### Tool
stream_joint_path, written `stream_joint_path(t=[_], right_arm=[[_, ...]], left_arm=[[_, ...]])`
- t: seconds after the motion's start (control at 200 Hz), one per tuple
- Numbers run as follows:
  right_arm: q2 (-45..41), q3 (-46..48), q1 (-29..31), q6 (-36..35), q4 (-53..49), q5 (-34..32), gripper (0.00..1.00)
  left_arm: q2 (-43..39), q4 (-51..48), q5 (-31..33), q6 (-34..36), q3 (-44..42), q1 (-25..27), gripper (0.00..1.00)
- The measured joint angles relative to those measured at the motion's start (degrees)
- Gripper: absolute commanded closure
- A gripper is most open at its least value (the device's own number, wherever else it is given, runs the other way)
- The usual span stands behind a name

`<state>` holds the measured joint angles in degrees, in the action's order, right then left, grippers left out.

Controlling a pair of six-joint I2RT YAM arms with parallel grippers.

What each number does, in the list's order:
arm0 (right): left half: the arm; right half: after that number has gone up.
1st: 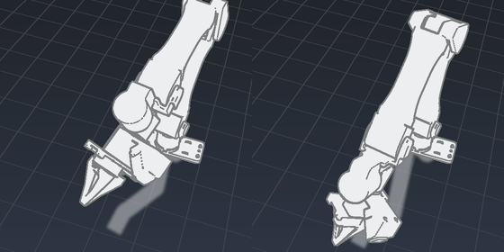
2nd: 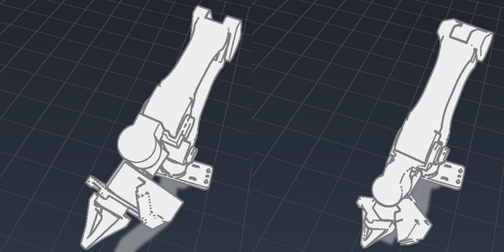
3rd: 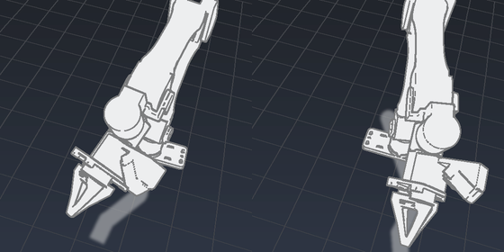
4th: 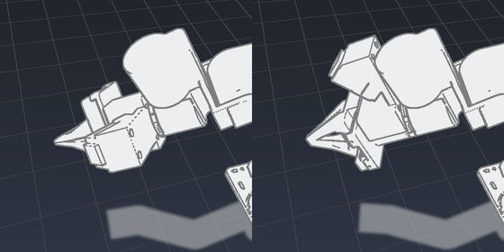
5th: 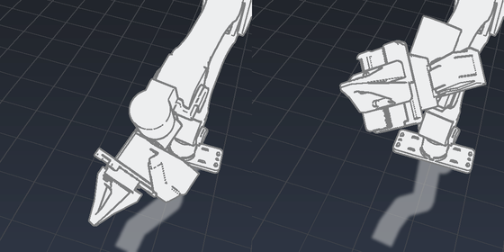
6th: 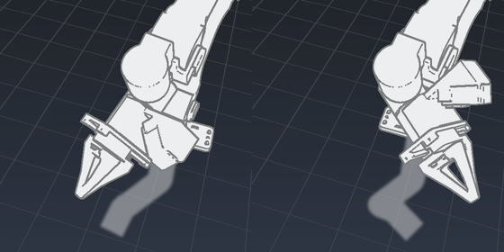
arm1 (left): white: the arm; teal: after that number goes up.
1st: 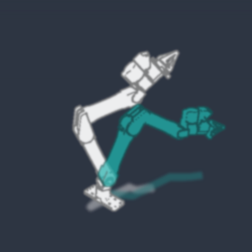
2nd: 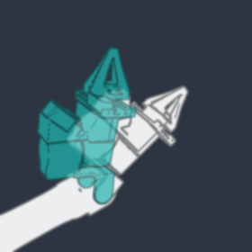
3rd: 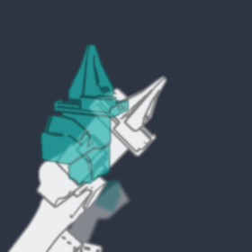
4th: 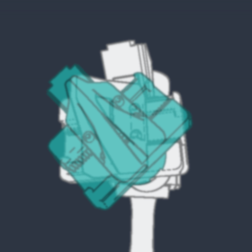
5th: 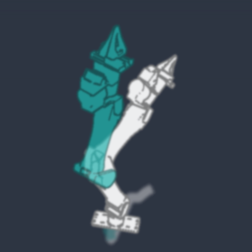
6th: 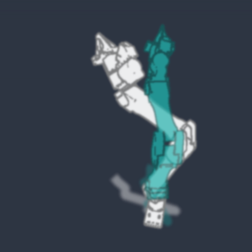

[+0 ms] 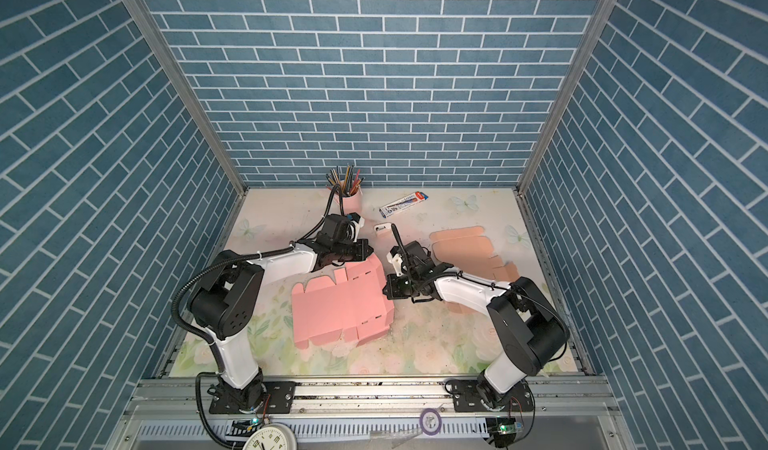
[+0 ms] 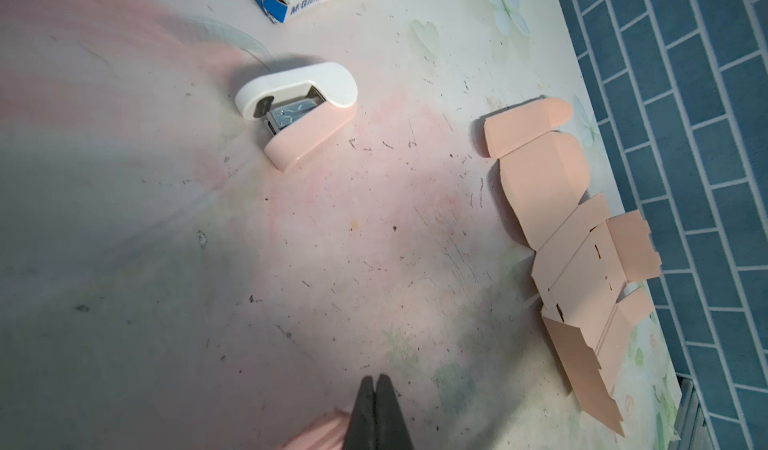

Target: Fold the paper box

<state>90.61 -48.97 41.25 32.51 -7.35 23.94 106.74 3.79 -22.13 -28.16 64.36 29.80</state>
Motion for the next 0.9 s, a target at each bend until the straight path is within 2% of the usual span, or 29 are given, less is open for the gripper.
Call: stream_joint_path(t=[0.34, 0.895], right_arm=[[0.0, 0.0, 0.0, -0.02, -0.83, -0.46, 1.0], [0.02, 0.0, 0.02, -1.55, -2.19, -1.73, 1.0]], left_arm=[[-2.73, -0.87, 0.26, 1.73, -2.49, 0.57, 1.0], [-7.74, -1.88, 0.39, 1.9, -9.94, 5.11, 1.0]])
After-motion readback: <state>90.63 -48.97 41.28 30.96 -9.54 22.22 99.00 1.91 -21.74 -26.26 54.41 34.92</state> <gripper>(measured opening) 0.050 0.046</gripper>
